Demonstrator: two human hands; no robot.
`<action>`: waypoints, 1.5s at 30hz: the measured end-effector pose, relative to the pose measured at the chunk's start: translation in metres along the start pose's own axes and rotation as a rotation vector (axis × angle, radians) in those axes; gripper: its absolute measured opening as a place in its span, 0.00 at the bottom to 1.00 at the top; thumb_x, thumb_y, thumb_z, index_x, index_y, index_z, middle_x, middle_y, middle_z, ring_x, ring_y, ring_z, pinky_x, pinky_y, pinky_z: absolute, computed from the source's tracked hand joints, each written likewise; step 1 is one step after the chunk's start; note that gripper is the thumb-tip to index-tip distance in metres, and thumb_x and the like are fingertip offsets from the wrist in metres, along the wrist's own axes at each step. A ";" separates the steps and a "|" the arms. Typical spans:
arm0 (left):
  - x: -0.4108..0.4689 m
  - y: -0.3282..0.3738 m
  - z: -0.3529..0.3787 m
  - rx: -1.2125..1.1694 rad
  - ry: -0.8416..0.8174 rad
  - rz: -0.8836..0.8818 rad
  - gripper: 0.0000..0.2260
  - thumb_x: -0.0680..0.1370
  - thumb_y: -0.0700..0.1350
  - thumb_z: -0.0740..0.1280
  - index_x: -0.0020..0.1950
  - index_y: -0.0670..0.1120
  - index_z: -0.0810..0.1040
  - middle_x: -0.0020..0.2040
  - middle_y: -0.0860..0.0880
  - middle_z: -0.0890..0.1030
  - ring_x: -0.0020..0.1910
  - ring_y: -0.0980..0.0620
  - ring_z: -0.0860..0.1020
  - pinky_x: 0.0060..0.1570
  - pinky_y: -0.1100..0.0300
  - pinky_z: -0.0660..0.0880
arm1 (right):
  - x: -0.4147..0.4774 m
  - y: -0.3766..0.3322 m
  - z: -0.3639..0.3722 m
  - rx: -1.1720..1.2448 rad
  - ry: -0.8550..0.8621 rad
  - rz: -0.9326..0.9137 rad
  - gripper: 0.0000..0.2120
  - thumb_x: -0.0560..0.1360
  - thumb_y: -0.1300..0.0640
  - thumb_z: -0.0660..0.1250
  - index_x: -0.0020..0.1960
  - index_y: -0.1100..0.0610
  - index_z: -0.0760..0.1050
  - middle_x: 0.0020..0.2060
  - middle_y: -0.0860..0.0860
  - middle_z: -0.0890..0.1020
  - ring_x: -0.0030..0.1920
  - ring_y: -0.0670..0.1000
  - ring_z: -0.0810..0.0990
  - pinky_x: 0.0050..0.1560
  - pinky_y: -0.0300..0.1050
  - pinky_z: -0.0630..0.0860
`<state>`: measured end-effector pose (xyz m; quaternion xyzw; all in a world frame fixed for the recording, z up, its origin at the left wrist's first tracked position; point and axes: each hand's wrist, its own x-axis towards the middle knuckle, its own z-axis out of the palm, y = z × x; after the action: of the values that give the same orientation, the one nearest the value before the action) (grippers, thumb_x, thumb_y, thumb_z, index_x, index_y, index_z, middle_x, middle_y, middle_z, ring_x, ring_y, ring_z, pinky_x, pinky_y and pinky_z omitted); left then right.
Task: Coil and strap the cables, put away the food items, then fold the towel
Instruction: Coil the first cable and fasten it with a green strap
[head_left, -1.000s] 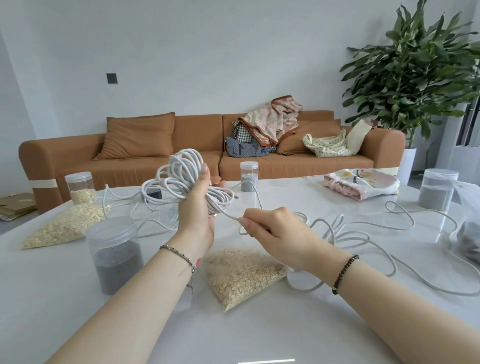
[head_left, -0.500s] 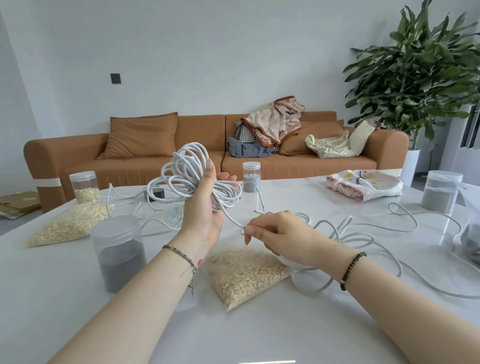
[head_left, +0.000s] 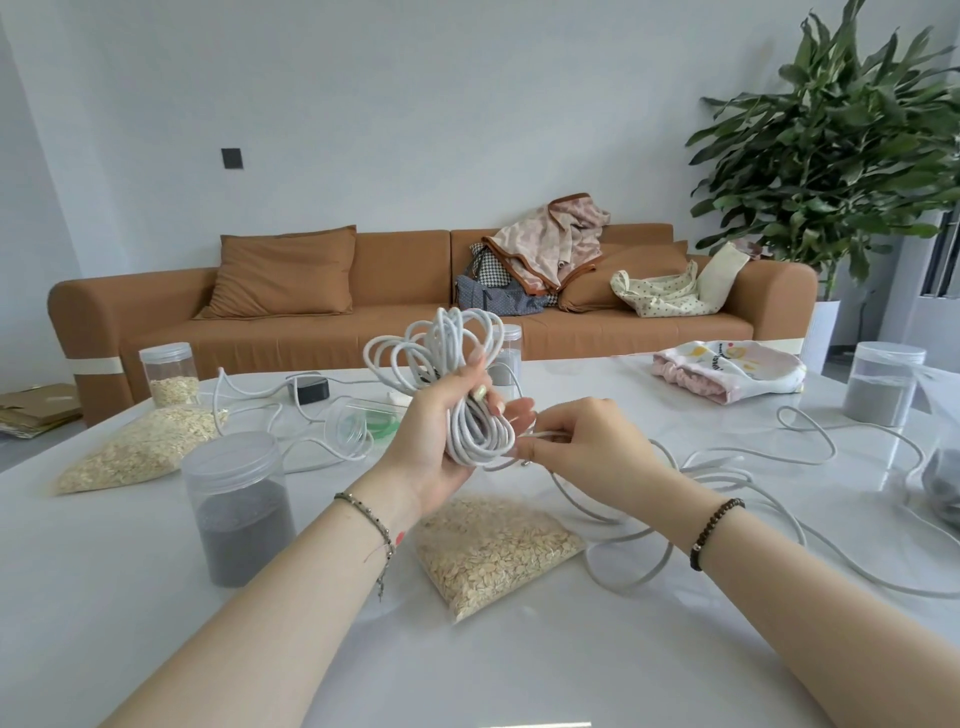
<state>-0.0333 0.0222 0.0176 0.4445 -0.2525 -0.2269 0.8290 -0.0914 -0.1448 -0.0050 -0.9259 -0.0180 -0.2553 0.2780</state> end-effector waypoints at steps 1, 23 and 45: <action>0.001 -0.001 -0.001 0.029 0.003 -0.008 0.13 0.73 0.52 0.69 0.33 0.46 0.77 0.33 0.45 0.72 0.46 0.42 0.79 0.70 0.41 0.69 | 0.000 0.000 -0.001 -0.008 0.000 -0.021 0.25 0.70 0.33 0.69 0.34 0.55 0.76 0.24 0.46 0.73 0.29 0.48 0.68 0.34 0.48 0.69; 0.003 -0.010 -0.009 0.343 0.064 -0.221 0.08 0.80 0.48 0.68 0.46 0.45 0.77 0.34 0.49 0.79 0.37 0.50 0.82 0.60 0.47 0.78 | -0.004 -0.006 -0.016 -0.507 0.186 -0.066 0.30 0.68 0.26 0.65 0.34 0.52 0.63 0.27 0.46 0.72 0.32 0.50 0.73 0.29 0.43 0.59; -0.005 -0.003 -0.009 0.507 -0.211 -0.443 0.12 0.82 0.44 0.62 0.42 0.43 0.81 0.29 0.49 0.69 0.28 0.53 0.69 0.31 0.62 0.70 | 0.004 0.022 -0.026 -0.475 0.287 -0.348 0.33 0.66 0.22 0.57 0.28 0.52 0.59 0.20 0.48 0.57 0.23 0.52 0.58 0.24 0.39 0.48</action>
<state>-0.0321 0.0293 0.0098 0.6543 -0.2823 -0.3760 0.5923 -0.0959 -0.1776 0.0049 -0.9024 -0.0765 -0.4241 0.0063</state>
